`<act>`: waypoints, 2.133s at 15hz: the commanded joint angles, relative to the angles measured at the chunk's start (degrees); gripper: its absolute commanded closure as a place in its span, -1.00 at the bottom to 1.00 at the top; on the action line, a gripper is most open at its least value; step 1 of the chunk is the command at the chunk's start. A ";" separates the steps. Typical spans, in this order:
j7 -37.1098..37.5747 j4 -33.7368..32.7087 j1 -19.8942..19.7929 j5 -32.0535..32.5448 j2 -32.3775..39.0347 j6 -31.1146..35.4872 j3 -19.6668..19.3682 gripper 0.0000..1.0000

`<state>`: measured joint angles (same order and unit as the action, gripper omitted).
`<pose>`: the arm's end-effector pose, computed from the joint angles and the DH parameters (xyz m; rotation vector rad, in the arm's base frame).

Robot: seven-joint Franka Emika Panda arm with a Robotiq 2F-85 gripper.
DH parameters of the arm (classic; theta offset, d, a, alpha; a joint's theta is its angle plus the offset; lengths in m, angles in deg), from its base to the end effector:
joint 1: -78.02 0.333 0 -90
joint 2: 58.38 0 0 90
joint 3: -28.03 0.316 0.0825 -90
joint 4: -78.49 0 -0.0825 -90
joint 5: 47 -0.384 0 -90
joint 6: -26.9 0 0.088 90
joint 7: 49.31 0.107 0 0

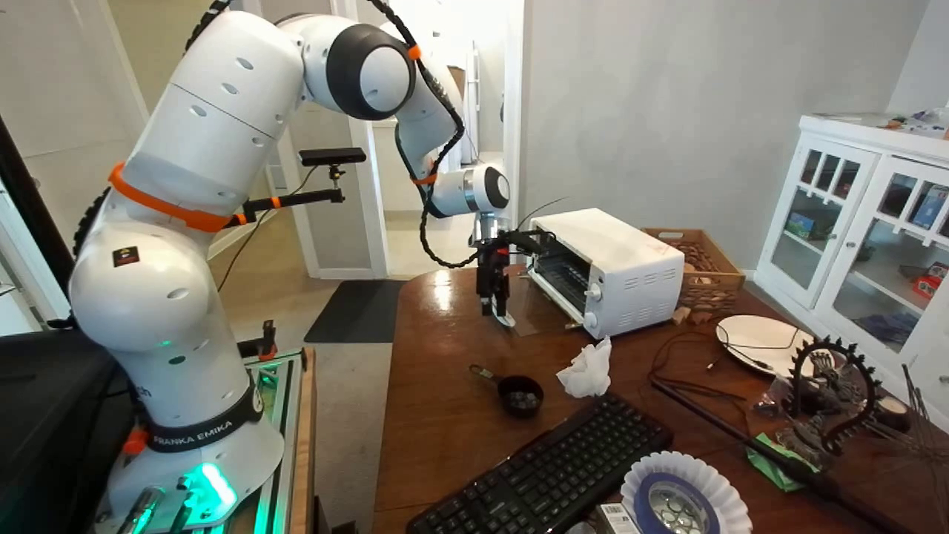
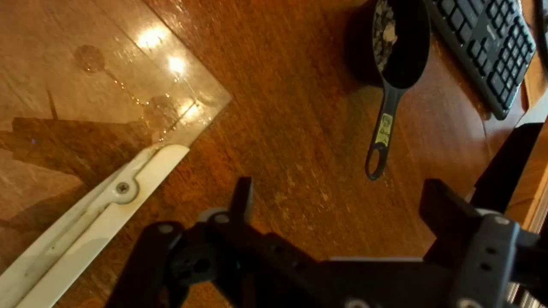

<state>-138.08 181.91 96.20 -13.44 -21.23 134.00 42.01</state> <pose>0.5236 0.2744 0.1652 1.0120 2.7643 -0.9559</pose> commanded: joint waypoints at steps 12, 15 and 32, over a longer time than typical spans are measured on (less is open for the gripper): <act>7.07 6.73 -6.24 -10.09 -0.71 0.90 -1.42 -1.00; 7.13 8.04 -7.90 -10.49 -1.56 -0.18 -1.81 -1.00; 5.14 0.55 -10.61 -9.43 0.84 -10.68 -3.61 -1.00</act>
<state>-132.49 186.03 85.10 -23.91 -22.56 124.07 39.29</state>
